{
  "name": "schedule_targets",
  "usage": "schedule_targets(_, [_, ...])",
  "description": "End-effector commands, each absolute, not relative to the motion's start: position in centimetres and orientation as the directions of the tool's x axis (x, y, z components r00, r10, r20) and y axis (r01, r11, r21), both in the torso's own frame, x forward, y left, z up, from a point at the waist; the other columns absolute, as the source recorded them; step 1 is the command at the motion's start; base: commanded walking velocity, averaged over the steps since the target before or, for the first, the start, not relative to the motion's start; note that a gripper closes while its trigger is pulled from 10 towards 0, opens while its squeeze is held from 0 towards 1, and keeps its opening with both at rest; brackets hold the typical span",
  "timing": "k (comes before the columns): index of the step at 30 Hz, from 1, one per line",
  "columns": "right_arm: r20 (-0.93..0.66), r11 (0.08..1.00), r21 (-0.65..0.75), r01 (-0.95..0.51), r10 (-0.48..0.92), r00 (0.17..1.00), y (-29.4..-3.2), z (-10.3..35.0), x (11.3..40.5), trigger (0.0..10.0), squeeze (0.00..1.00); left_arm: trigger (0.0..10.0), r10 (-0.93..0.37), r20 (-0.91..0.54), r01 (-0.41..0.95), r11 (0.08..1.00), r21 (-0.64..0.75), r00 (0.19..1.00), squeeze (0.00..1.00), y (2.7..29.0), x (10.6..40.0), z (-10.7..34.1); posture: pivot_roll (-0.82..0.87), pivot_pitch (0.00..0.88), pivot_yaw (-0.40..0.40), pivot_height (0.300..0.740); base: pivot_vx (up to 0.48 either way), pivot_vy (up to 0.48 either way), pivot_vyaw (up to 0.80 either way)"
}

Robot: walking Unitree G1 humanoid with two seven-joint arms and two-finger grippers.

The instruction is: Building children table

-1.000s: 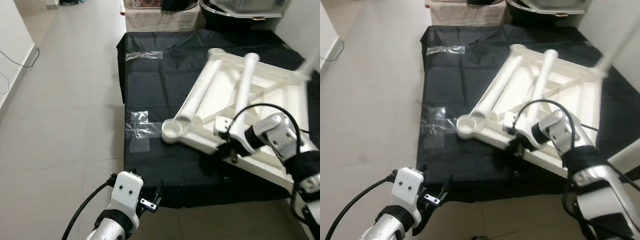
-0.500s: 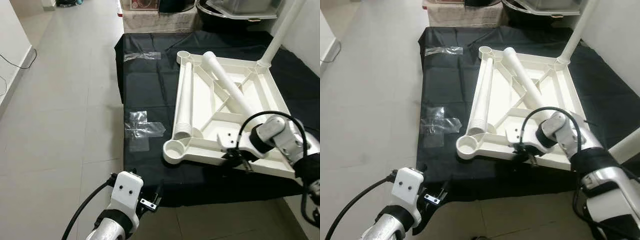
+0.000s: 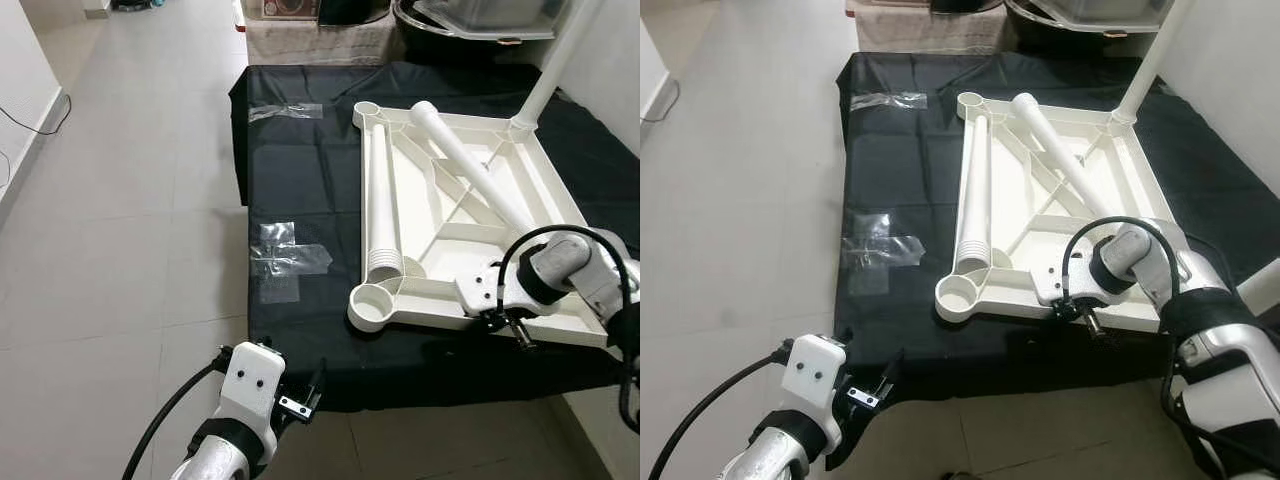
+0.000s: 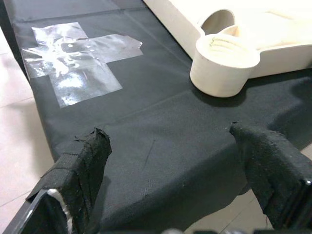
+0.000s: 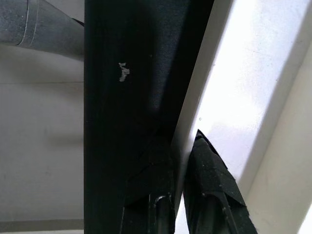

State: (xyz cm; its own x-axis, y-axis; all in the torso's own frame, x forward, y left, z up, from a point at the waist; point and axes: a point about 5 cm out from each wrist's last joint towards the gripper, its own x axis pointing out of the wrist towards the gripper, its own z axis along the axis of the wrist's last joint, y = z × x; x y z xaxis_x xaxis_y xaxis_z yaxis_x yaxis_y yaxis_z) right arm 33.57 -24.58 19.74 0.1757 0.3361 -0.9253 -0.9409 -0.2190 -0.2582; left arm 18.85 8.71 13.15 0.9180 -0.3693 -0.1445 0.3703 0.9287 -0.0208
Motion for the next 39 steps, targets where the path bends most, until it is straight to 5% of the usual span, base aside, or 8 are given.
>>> schedule_targets(1, [-0.932,-0.383,-0.194,-0.903,0.359,0.048,-22.3,17.7,32.7,0.0,0.00,10.0,-0.366,-0.173,0.367,0.930,-0.026,0.914,0.00,8.8,18.8,12.7,0.05,0.207,-0.080,0.740,0.000,0.000,0.00])
schedule_targets(9, [-0.931,-0.463,-0.169,-0.870,0.365,-0.014,-22.3,16.8,31.9,0.0,0.00,10.0,-0.367,-0.173,0.368,0.929,-0.027,0.914,0.00,8.8,18.8,12.6,0.04,0.208,-0.078,0.740,0.000,0.000,0.00])
schedule_targets(32, [-0.901,-0.526,-0.379,-0.761,0.397,0.174,-20.5,19.0,34.3,0.0,0.00,10.0,-0.368,-0.179,0.370,0.929,-0.023,0.912,0.00,9.0,18.8,12.6,0.05,0.209,-0.072,0.740,0.000,0.000,0.00])
schedule_targets(33, [-0.904,-0.526,-0.387,-0.757,0.377,0.200,-20.6,19.0,34.6,10.0,0.00,10.0,-0.368,-0.178,0.370,0.929,-0.023,0.912,0.00,8.9,18.9,12.6,0.05,0.207,-0.073,0.740,0.000,0.000,0.00])
schedule_targets(39, [-0.900,-0.512,-0.408,-0.756,0.366,0.237,-20.7,18.9,34.9,10.0,0.00,10.0,-0.367,-0.177,0.369,0.929,-0.023,0.913,0.00,8.9,18.9,12.6,0.05,0.205,-0.075,0.740,0.000,0.000,0.00])
